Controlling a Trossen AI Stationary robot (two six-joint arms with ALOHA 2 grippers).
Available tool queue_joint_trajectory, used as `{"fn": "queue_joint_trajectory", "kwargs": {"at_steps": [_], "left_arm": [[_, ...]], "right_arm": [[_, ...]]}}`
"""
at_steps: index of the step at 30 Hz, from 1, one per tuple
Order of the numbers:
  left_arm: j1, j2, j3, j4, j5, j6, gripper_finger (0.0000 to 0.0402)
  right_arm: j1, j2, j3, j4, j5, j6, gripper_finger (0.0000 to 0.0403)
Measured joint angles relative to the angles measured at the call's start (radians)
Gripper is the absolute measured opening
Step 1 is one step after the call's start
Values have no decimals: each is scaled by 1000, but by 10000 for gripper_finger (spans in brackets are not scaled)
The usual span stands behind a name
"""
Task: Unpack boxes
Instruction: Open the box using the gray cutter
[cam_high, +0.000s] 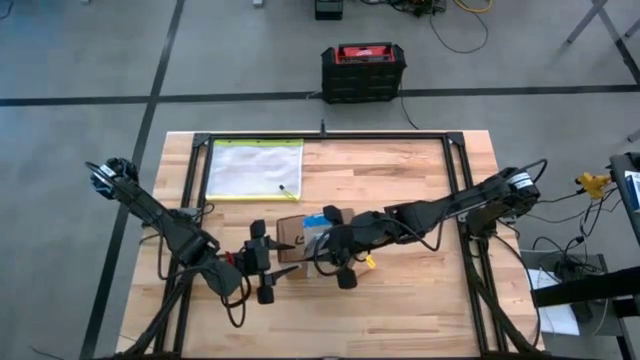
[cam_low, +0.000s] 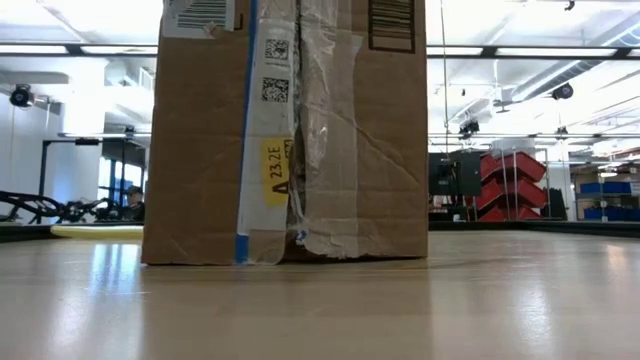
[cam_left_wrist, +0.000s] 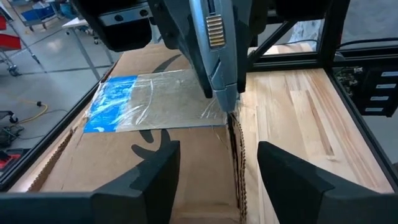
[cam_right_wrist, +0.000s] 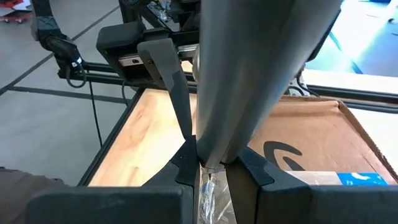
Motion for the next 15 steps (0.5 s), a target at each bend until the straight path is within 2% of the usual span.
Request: {"fn": "queue_joint_trajectory", "kwargs": {"at_steps": [15], "left_arm": [[0, 1, -2, -4, 2, 9, 208]], "right_arm": [[4, 1, 0, 29, 0, 14, 35]]}}
